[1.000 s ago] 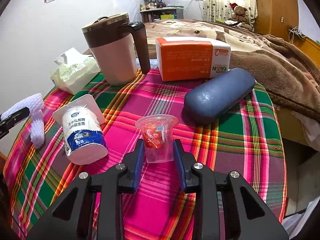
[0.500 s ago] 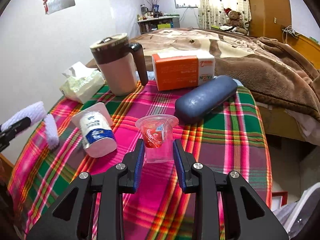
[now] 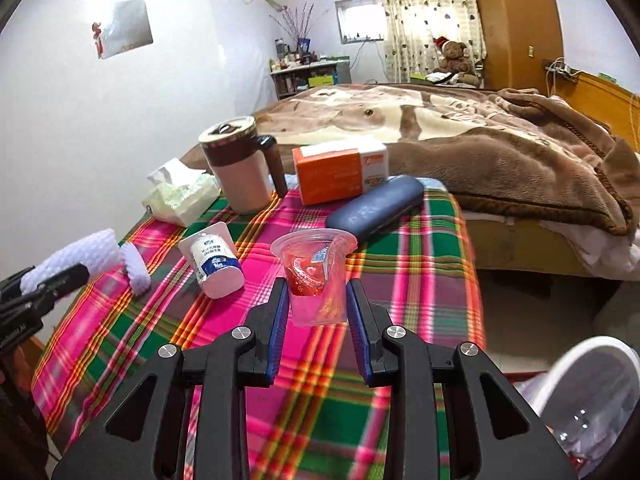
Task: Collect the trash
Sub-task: 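Carry the foam sleeve and small cup over the white bin with both tools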
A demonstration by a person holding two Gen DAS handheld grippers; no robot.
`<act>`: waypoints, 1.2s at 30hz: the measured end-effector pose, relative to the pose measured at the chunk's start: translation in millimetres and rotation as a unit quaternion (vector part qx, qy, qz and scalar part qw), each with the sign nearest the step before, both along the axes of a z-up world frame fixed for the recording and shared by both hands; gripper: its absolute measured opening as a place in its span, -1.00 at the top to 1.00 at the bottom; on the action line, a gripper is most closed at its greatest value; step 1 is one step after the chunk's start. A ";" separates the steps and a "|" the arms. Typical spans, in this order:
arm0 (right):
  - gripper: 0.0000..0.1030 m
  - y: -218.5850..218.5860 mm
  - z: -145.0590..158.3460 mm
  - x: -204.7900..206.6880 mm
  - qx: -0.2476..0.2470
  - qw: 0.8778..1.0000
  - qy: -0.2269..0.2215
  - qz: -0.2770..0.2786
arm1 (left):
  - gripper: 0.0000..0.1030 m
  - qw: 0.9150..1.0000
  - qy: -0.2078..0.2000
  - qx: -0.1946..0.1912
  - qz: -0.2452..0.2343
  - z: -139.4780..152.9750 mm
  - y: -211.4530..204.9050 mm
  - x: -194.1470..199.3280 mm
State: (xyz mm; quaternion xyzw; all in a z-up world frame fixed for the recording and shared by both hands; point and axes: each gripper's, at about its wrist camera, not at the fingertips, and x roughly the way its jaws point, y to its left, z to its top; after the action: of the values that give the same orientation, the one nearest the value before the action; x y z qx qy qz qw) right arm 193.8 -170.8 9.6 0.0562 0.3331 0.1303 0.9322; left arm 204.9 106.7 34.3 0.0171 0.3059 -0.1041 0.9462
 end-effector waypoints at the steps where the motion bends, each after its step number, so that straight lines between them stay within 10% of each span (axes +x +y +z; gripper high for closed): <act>1: 0.42 -4.2 2.0 -4.9 0.000 1.000 -0.004 -0.003 | 0.40 1.000 0.000 -0.001 -0.002 1.1 -5.7 -3.3; 36: 0.41 -162.7 5.6 -103.7 -0.004 0.986 -0.025 -0.165 | 0.40 0.984 -0.004 -0.030 -0.175 5.0 -241.2 -74.0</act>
State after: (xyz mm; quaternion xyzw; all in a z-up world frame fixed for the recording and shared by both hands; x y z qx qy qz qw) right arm 90.1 -333.5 15.2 0.1034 0.2968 -0.0250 0.9490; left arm 130.8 -134.4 39.3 0.0420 0.2912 -0.2775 0.9146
